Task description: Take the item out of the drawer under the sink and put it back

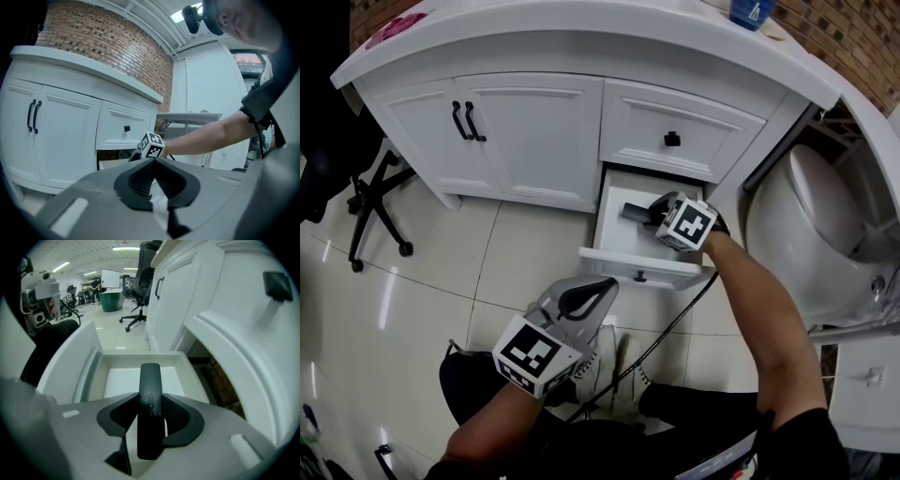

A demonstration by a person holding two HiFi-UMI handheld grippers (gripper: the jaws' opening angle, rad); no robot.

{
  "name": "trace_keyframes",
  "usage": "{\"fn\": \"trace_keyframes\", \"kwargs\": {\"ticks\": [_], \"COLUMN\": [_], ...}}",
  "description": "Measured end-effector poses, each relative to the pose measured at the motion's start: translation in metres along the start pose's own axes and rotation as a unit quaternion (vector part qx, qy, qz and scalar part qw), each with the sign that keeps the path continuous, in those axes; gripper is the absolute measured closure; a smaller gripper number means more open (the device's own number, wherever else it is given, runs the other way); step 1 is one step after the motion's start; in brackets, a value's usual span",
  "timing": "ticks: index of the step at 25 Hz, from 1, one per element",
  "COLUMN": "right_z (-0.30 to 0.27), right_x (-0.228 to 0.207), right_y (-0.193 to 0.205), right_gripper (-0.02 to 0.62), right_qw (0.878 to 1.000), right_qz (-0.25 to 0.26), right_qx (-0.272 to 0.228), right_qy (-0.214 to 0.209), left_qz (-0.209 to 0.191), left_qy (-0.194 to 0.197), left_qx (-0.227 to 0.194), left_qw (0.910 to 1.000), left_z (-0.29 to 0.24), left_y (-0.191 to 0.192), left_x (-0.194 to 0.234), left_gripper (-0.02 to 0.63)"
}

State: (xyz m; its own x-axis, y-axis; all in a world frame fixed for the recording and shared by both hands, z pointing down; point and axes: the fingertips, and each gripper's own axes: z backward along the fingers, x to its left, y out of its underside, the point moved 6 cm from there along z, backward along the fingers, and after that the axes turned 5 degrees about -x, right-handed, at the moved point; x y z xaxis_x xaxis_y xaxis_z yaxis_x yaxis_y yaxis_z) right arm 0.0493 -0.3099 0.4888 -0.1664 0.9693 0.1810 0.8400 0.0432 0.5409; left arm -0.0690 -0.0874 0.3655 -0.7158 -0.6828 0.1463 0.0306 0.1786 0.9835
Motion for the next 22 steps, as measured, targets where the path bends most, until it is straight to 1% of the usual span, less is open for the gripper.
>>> {"fn": "trace_keyframes", "kwargs": {"ticks": [2,4,8,11,14,17,22], "right_z": [0.02,0.041,0.088,0.127,0.16,0.183,0.211], "right_x": [0.002,0.007,0.024,0.044,0.069,0.093,0.128], "right_y": [-0.013,-0.023,-0.036,-0.044,-0.047,-0.046,-0.033], "right_gripper": [0.428,0.428,0.428,0.428,0.428,0.428,0.428], "right_qw": [0.999,0.996,0.985,0.973,0.961,0.948,0.922], "right_qz": [0.001,-0.005,-0.032,-0.06,-0.085,-0.104,-0.153], "right_qx": [-0.032,-0.065,-0.128,-0.18,-0.224,-0.259,-0.31], "right_qy": [0.03,0.06,0.107,0.128,0.14,0.154,0.176], "left_qz": [0.011,0.008,0.001,0.0,0.001,-0.003,-0.005], "left_qy": [-0.005,-0.013,-0.017,-0.017,-0.022,-0.023,-0.014], "left_qx": [-0.005,-0.006,-0.01,-0.014,-0.014,-0.014,-0.016], "left_qw": [0.9999,0.9999,0.9998,0.9998,0.9997,0.9996,0.9998], "left_z": [0.005,0.01,0.017,0.018,0.017,0.014,0.01], "left_y": [-0.004,-0.007,-0.012,-0.014,-0.014,-0.012,-0.012], "left_x": [0.0,0.0,-0.003,-0.005,-0.005,-0.004,-0.008], "left_gripper": [0.6,0.6,0.6,0.6,0.6,0.6,0.6]}}
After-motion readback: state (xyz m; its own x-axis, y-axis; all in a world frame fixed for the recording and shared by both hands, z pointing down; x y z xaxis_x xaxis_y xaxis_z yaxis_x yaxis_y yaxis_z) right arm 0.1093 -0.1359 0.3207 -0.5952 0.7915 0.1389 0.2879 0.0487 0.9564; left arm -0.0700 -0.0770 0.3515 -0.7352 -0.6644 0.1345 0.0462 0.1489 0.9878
